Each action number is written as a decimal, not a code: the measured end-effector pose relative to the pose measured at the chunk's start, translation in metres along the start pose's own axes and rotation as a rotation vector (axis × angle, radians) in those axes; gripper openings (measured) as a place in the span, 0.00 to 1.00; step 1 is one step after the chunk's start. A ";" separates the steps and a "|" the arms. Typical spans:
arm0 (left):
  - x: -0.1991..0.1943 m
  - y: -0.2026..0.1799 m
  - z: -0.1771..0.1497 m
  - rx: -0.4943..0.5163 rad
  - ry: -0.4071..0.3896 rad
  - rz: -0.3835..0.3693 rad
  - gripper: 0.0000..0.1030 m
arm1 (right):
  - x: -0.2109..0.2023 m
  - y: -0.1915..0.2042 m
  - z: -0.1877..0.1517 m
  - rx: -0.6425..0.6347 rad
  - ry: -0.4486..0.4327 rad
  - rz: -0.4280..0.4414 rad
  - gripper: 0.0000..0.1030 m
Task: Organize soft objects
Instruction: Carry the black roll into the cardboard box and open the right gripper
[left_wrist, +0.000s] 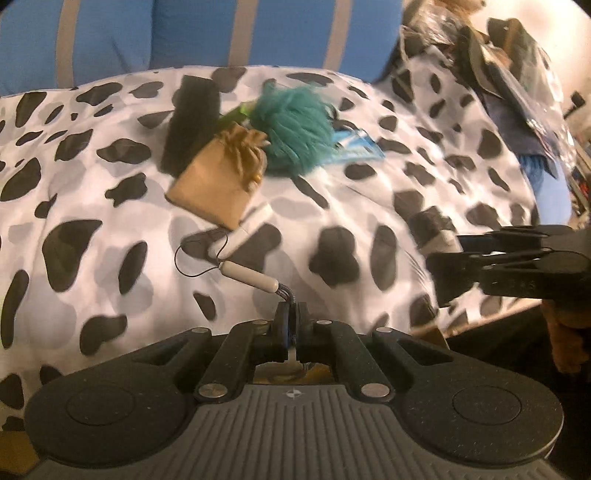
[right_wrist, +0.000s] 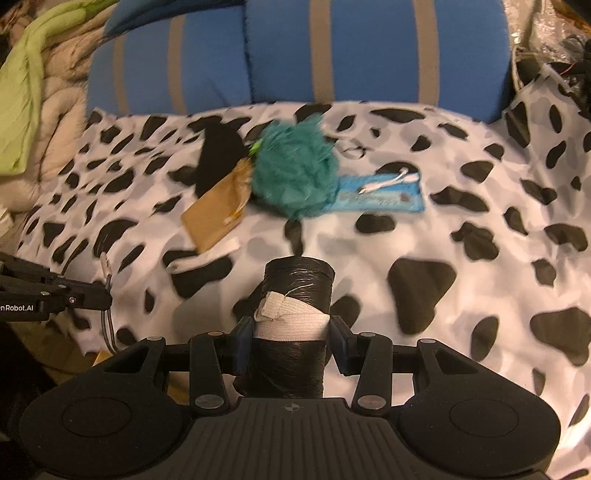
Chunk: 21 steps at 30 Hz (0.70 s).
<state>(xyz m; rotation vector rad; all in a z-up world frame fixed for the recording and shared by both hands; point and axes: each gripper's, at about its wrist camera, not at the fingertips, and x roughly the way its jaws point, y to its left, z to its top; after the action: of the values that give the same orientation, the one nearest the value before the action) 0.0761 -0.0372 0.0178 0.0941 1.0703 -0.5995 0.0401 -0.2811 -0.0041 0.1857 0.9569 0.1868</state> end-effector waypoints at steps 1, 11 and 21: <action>-0.002 -0.002 -0.004 0.004 0.006 -0.008 0.03 | -0.001 0.005 -0.004 -0.009 0.009 0.010 0.46; -0.001 -0.024 -0.035 0.061 0.133 -0.086 0.03 | -0.011 0.060 -0.048 -0.120 0.105 0.087 0.46; 0.044 -0.045 -0.068 0.142 0.371 -0.019 0.03 | 0.015 0.095 -0.078 -0.212 0.321 0.078 0.46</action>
<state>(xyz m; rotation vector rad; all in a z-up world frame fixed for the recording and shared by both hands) 0.0142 -0.0694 -0.0434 0.3289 1.3869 -0.6909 -0.0226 -0.1800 -0.0372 -0.0034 1.2414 0.3966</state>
